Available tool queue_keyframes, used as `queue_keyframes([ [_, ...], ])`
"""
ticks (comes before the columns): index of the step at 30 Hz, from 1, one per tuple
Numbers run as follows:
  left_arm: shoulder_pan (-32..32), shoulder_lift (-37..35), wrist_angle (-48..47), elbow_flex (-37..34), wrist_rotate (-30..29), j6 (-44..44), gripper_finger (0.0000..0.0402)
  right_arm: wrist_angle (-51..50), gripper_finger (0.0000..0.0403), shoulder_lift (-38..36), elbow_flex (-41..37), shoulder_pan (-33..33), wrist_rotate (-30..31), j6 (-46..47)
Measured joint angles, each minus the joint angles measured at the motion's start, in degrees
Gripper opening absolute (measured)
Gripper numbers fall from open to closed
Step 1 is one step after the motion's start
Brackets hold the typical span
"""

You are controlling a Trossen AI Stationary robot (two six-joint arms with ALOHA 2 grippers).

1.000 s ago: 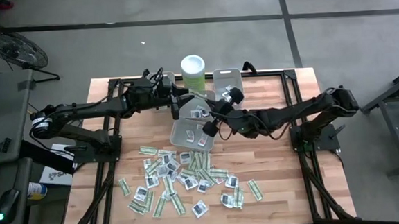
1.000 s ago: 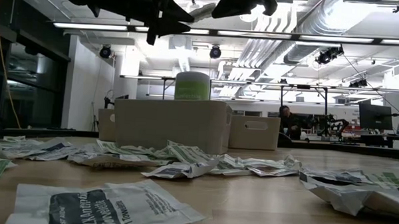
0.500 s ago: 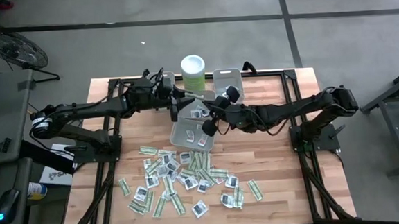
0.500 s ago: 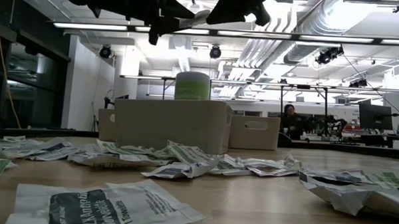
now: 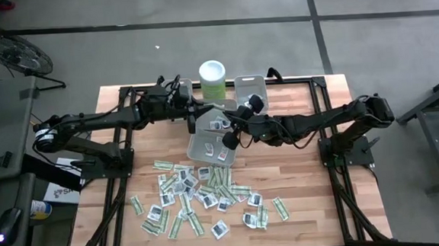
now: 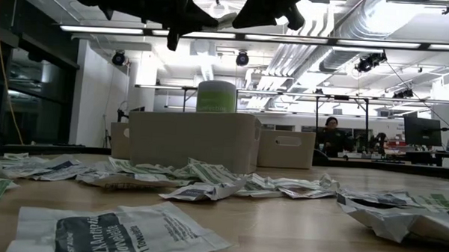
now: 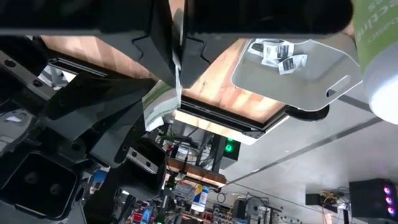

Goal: Pick & Place First Aid Supplies
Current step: Put the bandage pack into the left bin

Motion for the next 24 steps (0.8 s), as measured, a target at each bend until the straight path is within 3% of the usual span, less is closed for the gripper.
queue_keyframes([
  [9, 0.02, 0.0, -1.3, 0.0, -0.13, 0.06, 0.0002, -0.3, 0.0024, -0.19, 0.0, 0.0, 0.03, -1.32],
  [17, 0.97, -0.02, -6.85, 0.0, -5.17, 1.75, 0.0001, -6.65, 0.0131, -3.33, 0.0, -0.97, 2.8, 6.93],
  [24, 6.69, -1.24, -20.74, 0.0, -9.75, -1.01, 0.0001, -19.42, 0.0205, -7.77, 0.0, -3.52, 1.29, 16.86],
])
